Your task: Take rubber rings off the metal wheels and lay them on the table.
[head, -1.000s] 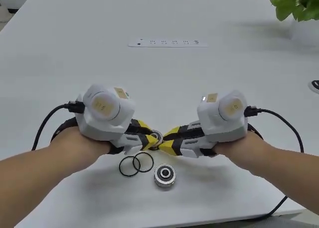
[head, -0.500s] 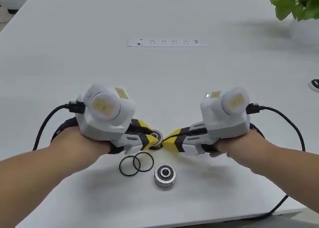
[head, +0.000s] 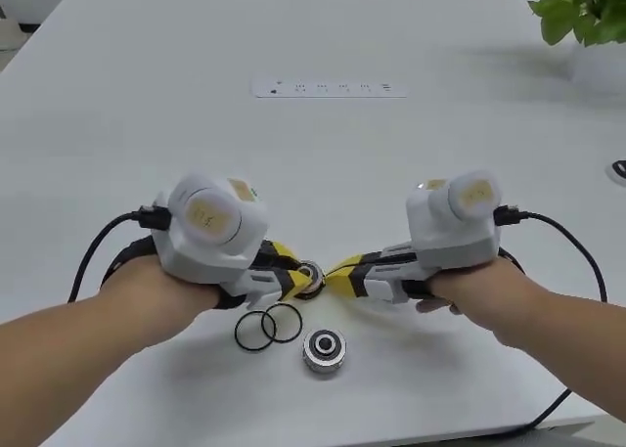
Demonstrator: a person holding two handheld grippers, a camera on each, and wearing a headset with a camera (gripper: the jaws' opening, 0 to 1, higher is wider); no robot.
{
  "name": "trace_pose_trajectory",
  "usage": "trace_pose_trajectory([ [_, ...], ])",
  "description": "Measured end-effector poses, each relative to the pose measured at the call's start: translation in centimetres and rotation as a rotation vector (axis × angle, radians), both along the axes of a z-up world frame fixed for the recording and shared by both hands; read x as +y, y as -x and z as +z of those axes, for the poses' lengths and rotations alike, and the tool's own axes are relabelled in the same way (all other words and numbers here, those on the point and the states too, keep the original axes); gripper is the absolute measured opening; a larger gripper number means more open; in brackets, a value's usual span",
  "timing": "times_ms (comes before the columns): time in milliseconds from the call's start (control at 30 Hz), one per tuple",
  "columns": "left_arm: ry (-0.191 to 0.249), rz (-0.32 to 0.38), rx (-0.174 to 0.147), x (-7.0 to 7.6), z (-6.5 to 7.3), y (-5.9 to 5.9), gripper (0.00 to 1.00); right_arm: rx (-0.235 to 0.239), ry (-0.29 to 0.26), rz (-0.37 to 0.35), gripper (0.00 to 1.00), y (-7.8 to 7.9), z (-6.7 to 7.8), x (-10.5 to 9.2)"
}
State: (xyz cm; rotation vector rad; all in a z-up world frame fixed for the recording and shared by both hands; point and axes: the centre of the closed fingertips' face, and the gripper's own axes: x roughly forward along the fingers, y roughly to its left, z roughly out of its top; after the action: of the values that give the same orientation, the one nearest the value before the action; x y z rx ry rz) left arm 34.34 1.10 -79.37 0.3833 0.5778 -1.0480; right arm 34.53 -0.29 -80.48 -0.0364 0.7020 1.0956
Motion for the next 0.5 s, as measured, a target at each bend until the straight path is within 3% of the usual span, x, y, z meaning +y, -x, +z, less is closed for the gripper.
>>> trace_pose_trajectory([
  [133, -0.004, 0.013, -0.001, -0.05, -0.06, -0.07, 0.13, 0.034, -0.058, -0.041, 0.0, -0.37, 0.64, 0.04],
  [500, -0.014, 0.027, -0.008, -0.11, -0.16, -0.11, 0.12, 0.063, -0.089, -0.061, 0.0, -0.2, 0.86, 0.24],
])
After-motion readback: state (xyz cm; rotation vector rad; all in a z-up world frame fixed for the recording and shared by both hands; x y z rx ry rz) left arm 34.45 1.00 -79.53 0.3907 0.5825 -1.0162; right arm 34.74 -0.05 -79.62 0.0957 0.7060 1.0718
